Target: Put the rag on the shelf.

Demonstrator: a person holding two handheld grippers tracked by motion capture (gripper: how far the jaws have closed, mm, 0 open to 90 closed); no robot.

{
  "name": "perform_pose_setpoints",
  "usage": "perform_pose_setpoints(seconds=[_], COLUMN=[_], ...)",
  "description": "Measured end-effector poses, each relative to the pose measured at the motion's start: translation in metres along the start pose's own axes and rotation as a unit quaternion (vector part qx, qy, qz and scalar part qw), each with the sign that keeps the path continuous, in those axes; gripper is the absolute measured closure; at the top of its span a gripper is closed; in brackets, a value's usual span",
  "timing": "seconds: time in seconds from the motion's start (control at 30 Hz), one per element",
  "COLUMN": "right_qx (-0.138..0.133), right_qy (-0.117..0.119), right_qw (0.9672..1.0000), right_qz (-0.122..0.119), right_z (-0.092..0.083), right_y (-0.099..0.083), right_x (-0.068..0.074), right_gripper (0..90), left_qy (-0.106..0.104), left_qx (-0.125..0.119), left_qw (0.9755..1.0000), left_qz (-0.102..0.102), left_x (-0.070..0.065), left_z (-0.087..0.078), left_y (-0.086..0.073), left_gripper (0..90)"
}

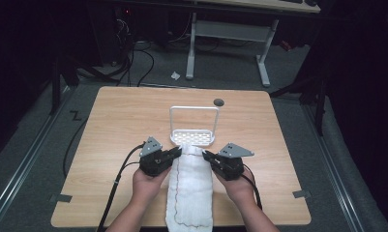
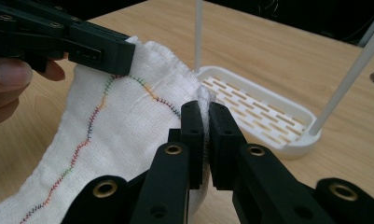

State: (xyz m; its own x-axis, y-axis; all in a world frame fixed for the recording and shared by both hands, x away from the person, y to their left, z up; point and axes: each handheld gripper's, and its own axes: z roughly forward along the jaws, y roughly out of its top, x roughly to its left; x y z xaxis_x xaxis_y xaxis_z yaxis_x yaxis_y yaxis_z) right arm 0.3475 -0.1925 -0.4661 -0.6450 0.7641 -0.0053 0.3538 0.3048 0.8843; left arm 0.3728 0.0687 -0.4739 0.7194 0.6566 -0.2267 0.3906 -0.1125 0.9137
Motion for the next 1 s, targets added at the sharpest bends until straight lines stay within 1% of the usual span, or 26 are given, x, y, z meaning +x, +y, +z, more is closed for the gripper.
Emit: perform_pose_setpoints(seconds=[0.03,0.1,0.13,0.2,0.33,0.37,0.4,0.47,0.5,0.53,0.6,0.63,0.67,0.7,0.73,0.83,0.87,0.9,0.93,1.0], right_qx=[-0.007,-0.007,-0.013,-0.016,-0.036,-0.036,-0.047,-0.053,-0.058,-0.058,-0.064,-0.070,-0.070,-0.077,-0.077,-0.091,-0.100,-0.102,-0.106,-0.109], right_qy=[-0.001,-0.002,0.001,0.003,-0.004,-0.004,-0.004,-0.005,-0.006,-0.006,-0.012,-0.011,-0.011,-0.013,-0.013,-0.009,-0.011,-0.011,-0.011,-0.014], right_qw=[1.0000,1.0000,0.9999,0.9999,0.9993,0.9993,0.9988,0.9986,0.9983,0.9983,0.9979,0.9975,0.9975,0.9968,0.9968,0.9957,0.9949,0.9947,0.9942,0.9938], right_qz=[-0.001,-0.001,0.001,0.003,0.008,0.008,0.011,0.007,0.002,0.002,-0.003,-0.010,-0.010,-0.016,-0.016,-0.012,-0.014,-0.013,-0.016,-0.019], right_z=[-0.002,-0.003,-0.004,-0.005,-0.011,-0.011,-0.015,-0.017,-0.019,-0.019,-0.022,-0.025,-0.025,-0.029,-0.029,-0.034,-0.037,-0.038,-0.040,-0.041], right_y=[0.005,0.006,0.010,0.011,0.023,0.023,0.030,0.035,0.039,0.039,0.046,0.052,0.052,0.059,0.059,0.068,0.074,0.076,0.079,0.084], right_x=[0.001,0.001,0.002,0.002,0.002,0.002,0.002,0.002,0.003,0.003,0.003,0.002,0.002,0.002,0.002,-0.001,-0.001,-0.002,-0.002,-0.003], right_gripper=[86.1,86.1,86.1,86.2,86.3,86.3,86.3,86.2,86.2,86.2,86.1,86.1,86.1,86.1,86.1,86.2,86.2,86.1,86.2,86.2], left_qy=[0.003,0.004,0.003,0.000,0.009,0.009,0.009,0.013,0.013,0.013,0.015,0.014,0.014,0.018,0.018,0.019,0.023,0.023,0.021,0.023], left_qx=[-0.001,-0.005,-0.013,-0.016,-0.033,-0.033,-0.040,-0.046,-0.053,-0.053,-0.058,-0.063,-0.063,-0.070,-0.070,-0.083,-0.092,-0.092,-0.097,-0.099], left_qw=[1.0000,1.0000,0.9999,0.9999,0.9994,0.9994,0.9991,0.9987,0.9983,0.9983,0.9978,0.9974,0.9974,0.9967,0.9967,0.9955,0.9943,0.9943,0.9937,0.9933], left_qz=[-0.001,0.001,0.003,0.003,0.005,0.005,0.007,0.017,0.022,0.022,0.026,0.030,0.030,0.037,0.037,0.041,0.048,0.048,0.052,0.055], left_x=[-0.002,-0.003,-0.003,-0.003,-0.003,-0.003,-0.004,-0.005,-0.007,-0.007,-0.008,-0.009,-0.009,-0.011,-0.011,-0.012,-0.014,-0.014,-0.015,-0.015], left_z=[-0.001,-0.002,-0.003,-0.003,-0.007,-0.007,-0.009,-0.011,-0.013,-0.013,-0.016,-0.018,-0.018,-0.021,-0.021,-0.027,-0.030,-0.030,-0.032,-0.032], left_y=[0.003,0.006,0.009,0.011,0.022,0.022,0.025,0.031,0.038,0.038,0.044,0.050,0.050,0.058,0.058,0.069,0.075,0.075,0.081,0.083], left_gripper=[83.6,83.6,83.6,83.6,83.7,83.7,83.7,83.7,83.7,83.7,83.7,83.7,83.7,83.7,83.7,83.8,83.8,83.8,83.8,83.8])
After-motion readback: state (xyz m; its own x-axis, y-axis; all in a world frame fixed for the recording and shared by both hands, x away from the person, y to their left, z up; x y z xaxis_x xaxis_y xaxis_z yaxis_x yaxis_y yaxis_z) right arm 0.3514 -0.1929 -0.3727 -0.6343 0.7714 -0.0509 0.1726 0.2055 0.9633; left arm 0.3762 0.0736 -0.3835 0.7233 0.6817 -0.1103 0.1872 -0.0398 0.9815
